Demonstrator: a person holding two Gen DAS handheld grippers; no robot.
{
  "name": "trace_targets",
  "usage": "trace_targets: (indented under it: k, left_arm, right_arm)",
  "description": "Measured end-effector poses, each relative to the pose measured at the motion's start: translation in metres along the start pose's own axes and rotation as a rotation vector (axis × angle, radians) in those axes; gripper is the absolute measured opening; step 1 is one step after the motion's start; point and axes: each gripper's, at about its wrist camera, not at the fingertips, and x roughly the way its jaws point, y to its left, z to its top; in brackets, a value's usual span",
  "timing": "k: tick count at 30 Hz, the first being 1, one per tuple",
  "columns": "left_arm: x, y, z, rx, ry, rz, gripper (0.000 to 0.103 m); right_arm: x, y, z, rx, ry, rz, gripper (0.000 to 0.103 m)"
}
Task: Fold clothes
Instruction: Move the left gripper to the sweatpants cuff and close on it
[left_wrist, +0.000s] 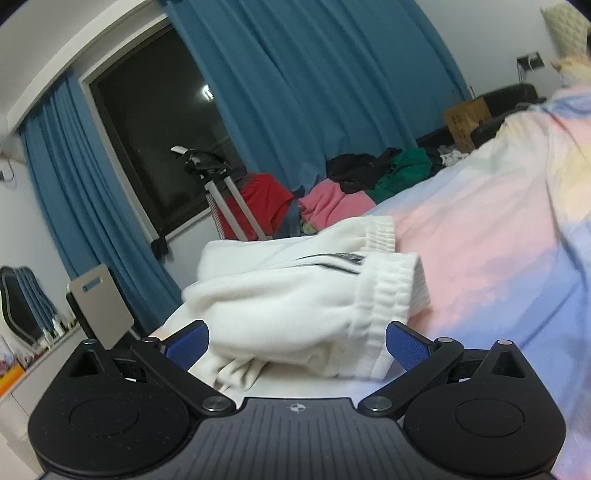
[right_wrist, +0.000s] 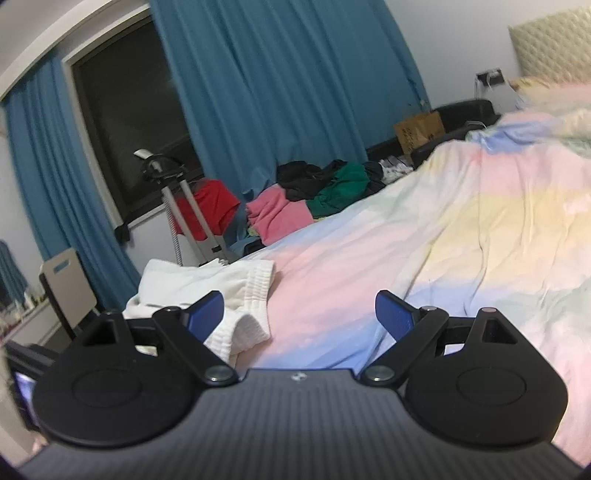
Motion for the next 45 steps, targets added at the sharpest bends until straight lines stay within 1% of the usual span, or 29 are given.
trace_targets:
  k: [2,7,10,13,14,16,19,21,23,25,27,28,29,30,31,32,35,37,39,43,45]
  left_arm:
    - [0.02,-0.016,0.004,0.023,0.001,0.039,0.103]
    - [0.052,-0.028,0.023,-0.03,-0.047,0.165,0.103]
    - [0.061,-0.016,0.035,-0.142,-0.037,0.249,0.097]
    - [0.06,-0.009,0.041,-0.172,-0.048,0.222,0.096]
    - [0.059,-0.013,0.042,-0.14,-0.054,0.186,0.097]
    - [0.05,-0.022,0.038,-0.062,-0.077,0.153,0.097]
    - [0.038,-0.043,0.022,0.1,-0.117,0.057,0.099]
    - [0.041,-0.06,0.014,0.2,-0.126,0.025,0.1]
    - [0.055,-0.072,0.012,0.226,-0.09,0.033,0.1]
    - [0.075,-0.073,0.019,0.198,-0.059,0.079,0.099]
    - [0.093,-0.067,0.028,0.152,-0.046,0.144,0.093]
    - [0.099,-0.061,0.032,0.114,-0.045,0.15,0.084]
    - [0.103,-0.052,0.037,0.072,-0.049,0.151,0.07]
    - [0.106,-0.043,0.042,0.032,-0.053,0.154,0.063]
    - [0.101,-0.035,0.048,0.002,-0.066,0.174,0.052]
    - [0.089,-0.023,0.05,-0.029,-0.094,0.174,0.031]
    - [0.054,0.014,0.058,-0.12,-0.177,0.175,0.012]
    - [0.03,0.038,0.062,-0.18,-0.231,0.175,0.01]
    - [0.005,0.067,0.062,-0.216,-0.257,0.17,0.009]
    - [-0.051,0.137,0.05,-0.331,-0.277,0.136,0.006]
    - [-0.085,0.171,0.035,-0.392,-0.28,0.102,0.006]
  right_arm:
    - [0.004,-0.008,0.001,0.031,-0.014,-0.02,0.09]
    - [0.022,-0.024,-0.002,0.094,0.001,-0.074,0.09]
    - [0.031,-0.029,-0.005,0.127,0.025,-0.092,0.09]
    - [0.033,-0.03,-0.006,0.136,0.04,-0.092,0.09]
    - [0.031,-0.031,-0.005,0.139,0.036,-0.092,0.09]
    - [0.028,-0.031,-0.005,0.144,0.027,-0.094,0.09]
    - [0.025,-0.034,-0.004,0.158,0.031,-0.102,0.09]
    - [0.024,-0.035,-0.004,0.174,0.036,-0.107,0.09]
    - [0.024,-0.036,-0.004,0.182,0.038,-0.113,0.09]
    - [0.024,-0.034,-0.006,0.165,0.034,-0.115,0.09]
    - [0.025,-0.033,-0.007,0.146,0.03,-0.118,0.09]
    - [0.026,-0.032,-0.008,0.139,0.03,-0.121,0.09]
    - [0.028,-0.032,-0.008,0.137,0.03,-0.124,0.09]
    - [0.029,-0.032,-0.009,0.137,0.031,-0.127,0.09]
    - [0.03,-0.032,-0.01,0.137,0.032,-0.131,0.09]
    - [0.031,-0.032,-0.011,0.135,0.033,-0.129,0.09]
    - [0.033,-0.031,-0.013,0.131,0.035,-0.121,0.09]
    - [0.032,-0.028,-0.015,0.116,0.026,-0.112,0.09]
    - [0.031,-0.025,-0.016,0.095,0.017,-0.094,0.09]
    - [0.028,-0.014,-0.016,0.037,0.021,-0.046,0.09]
    - [0.023,-0.008,-0.016,0.002,0.023,-0.018,0.09]
